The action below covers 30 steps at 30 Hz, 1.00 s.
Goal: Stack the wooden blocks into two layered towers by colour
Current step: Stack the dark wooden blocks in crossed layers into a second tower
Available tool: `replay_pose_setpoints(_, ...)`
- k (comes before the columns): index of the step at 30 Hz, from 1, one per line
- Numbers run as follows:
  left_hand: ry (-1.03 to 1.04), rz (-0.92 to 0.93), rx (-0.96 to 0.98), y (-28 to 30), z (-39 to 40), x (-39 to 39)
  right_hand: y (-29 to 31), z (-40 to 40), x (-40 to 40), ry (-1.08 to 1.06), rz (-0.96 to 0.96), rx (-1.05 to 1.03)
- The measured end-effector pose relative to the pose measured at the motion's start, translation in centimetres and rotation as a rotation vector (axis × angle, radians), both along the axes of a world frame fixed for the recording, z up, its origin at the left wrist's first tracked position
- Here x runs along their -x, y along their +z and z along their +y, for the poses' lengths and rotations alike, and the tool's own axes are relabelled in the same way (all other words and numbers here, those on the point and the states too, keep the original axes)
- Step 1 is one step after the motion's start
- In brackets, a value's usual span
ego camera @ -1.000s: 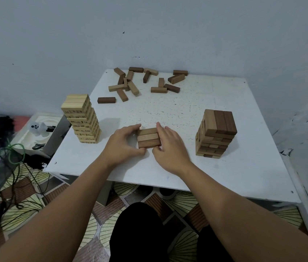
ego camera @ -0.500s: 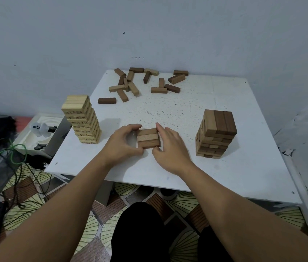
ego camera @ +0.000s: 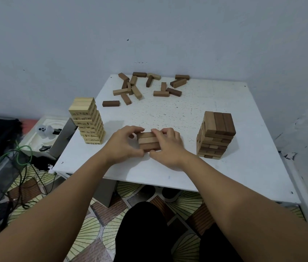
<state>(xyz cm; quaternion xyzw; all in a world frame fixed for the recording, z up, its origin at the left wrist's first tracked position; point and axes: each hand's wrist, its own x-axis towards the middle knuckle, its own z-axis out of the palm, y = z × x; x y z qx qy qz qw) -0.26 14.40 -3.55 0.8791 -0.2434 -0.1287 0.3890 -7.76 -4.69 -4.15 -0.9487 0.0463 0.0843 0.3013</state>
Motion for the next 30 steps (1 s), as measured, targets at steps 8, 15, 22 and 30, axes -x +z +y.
replay_pose_setpoints(8,-0.060,-0.030,-0.130,2.3,1.3,0.9,1.9,0.3,0.8,0.039,-0.060,0.015)
replay_pose_setpoints(15,-0.071,-0.169,-0.166,7.4,1.2,1.2,7.0,-0.4,1.2,0.066,-0.224,-0.022)
replay_pose_setpoints(22,-0.084,-0.236,-0.078,11.3,-1.6,1.3,12.0,-3.2,2.0,0.016,-0.368,0.276)
replay_pose_setpoints(30,-0.220,-0.209,-0.003,12.7,-9.0,2.5,13.4,-9.8,5.1,-0.133,-0.311,0.253)
